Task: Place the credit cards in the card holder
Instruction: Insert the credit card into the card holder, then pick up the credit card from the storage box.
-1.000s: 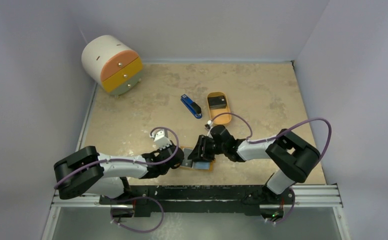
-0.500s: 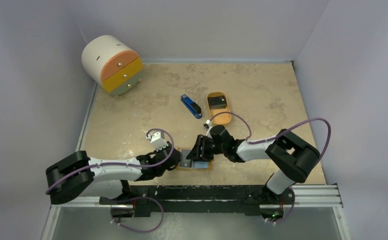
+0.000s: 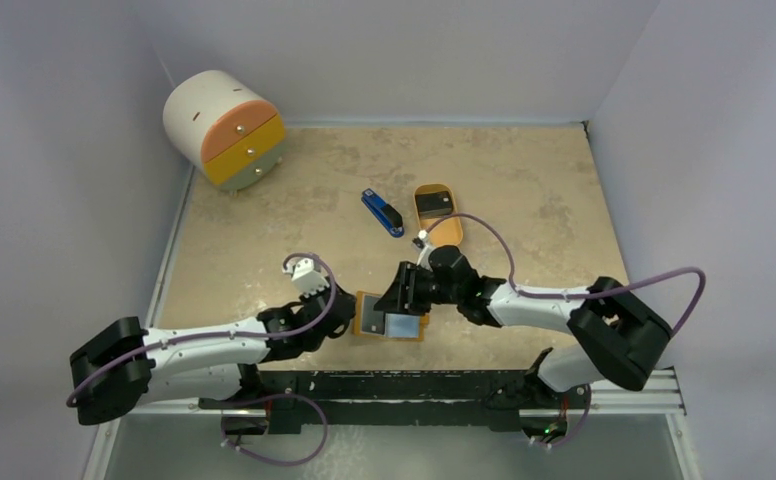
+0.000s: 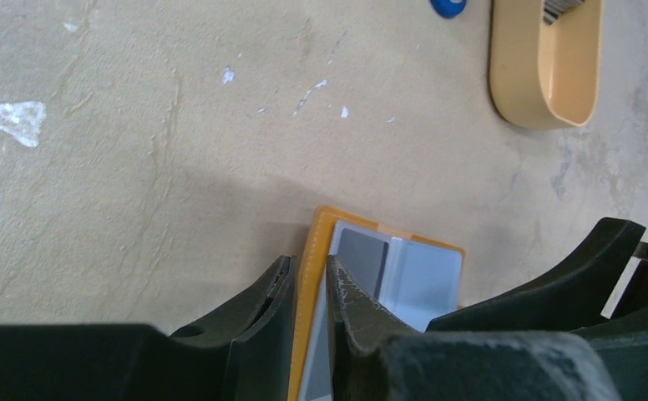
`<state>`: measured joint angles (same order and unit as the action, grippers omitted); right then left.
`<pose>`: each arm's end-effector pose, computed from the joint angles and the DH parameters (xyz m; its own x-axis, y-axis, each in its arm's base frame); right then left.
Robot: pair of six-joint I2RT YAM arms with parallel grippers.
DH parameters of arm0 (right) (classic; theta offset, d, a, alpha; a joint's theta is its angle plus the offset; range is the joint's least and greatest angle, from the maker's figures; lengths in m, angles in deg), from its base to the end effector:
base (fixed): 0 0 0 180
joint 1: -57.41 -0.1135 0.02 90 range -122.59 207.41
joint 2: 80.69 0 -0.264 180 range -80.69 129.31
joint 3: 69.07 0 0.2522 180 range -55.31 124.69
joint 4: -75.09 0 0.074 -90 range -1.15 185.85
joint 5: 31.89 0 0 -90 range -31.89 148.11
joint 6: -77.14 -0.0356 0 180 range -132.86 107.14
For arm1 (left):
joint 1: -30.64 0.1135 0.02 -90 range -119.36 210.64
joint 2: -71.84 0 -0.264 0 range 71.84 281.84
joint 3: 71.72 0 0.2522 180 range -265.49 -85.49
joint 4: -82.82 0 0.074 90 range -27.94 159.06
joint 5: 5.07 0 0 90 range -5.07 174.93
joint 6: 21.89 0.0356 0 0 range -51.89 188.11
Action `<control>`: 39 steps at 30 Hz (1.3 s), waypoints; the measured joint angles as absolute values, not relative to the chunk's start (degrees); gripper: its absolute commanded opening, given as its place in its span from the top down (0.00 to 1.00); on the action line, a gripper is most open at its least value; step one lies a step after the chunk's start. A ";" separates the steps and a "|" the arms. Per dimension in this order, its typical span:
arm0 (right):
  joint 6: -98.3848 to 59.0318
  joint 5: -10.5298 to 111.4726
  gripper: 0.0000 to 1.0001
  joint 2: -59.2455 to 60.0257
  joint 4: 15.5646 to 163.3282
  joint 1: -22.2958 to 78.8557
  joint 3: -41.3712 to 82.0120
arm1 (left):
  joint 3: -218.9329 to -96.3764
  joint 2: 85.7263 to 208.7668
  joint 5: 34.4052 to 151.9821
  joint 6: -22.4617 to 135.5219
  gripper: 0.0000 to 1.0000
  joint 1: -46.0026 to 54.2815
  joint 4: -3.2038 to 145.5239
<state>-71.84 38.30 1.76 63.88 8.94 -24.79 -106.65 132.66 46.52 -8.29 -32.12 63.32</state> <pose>0.1762 0.2172 0.1706 -0.9301 0.1659 -0.3277 -0.2086 0.4958 0.8430 0.1065 -0.1586 0.1613 -0.5597 -0.5768 -0.5950 -0.1999 0.7908 -0.5786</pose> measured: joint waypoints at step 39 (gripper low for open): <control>-73.31 51.17 0.61 -13.80 80.34 8.92 -36.40 | -108.18 151.04 58.15 -2.32 1.00 -32.12 83.51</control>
<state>-73.31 51.17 -13.80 80.34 8.92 -36.40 -108.18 151.04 58.15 -2.32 -32.12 83.51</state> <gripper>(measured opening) 0.403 0.007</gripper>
